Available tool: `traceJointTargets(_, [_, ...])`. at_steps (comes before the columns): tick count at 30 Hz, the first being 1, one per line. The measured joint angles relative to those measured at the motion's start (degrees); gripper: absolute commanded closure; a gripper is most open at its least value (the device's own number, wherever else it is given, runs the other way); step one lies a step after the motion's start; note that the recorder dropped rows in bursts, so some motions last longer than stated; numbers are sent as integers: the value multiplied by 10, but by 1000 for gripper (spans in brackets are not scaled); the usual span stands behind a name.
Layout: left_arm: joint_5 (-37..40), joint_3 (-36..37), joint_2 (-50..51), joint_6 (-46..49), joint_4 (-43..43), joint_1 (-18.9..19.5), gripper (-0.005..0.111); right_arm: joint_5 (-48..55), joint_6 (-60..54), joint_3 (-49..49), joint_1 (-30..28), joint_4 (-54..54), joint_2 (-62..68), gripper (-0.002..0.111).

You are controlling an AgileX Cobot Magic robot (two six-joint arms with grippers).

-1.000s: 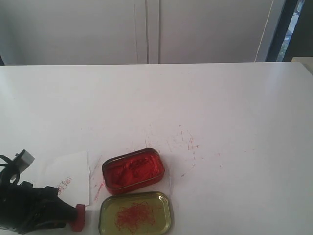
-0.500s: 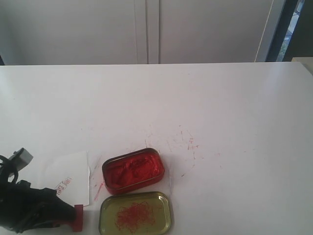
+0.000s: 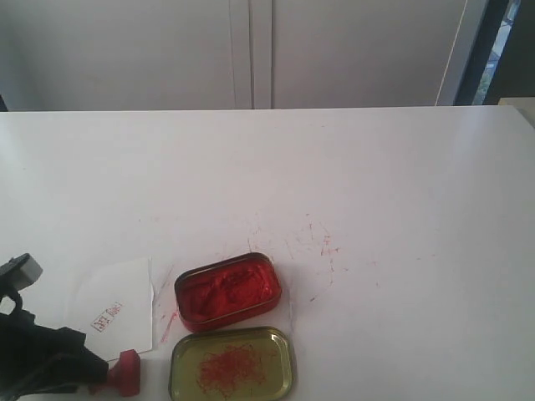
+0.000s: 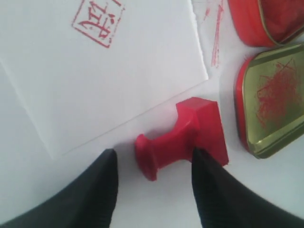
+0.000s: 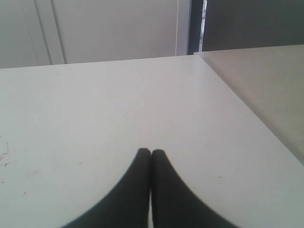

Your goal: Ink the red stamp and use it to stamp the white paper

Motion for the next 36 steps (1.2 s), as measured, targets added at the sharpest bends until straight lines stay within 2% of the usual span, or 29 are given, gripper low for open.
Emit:
traceJointTargets(8, [-22,1,-42,-39,44,0,53,0,0,0,0,0,0,108])
traceJointTargets(10, [-21,1,-56,-40,45,0,57,0,0,0,0,0,0,108])
traceJointTargets(18, [-1,1,-105,-41,56,0,107,0,0,0,0,0,0,108])
traceJointTargets(27, [3,1,-148,-48,85,0,107,0,0,0,0,0,0,108])
traceJointTargets(36, [-44,2,-226,-146,177,0,107,0,0,0,0,0,0,108])
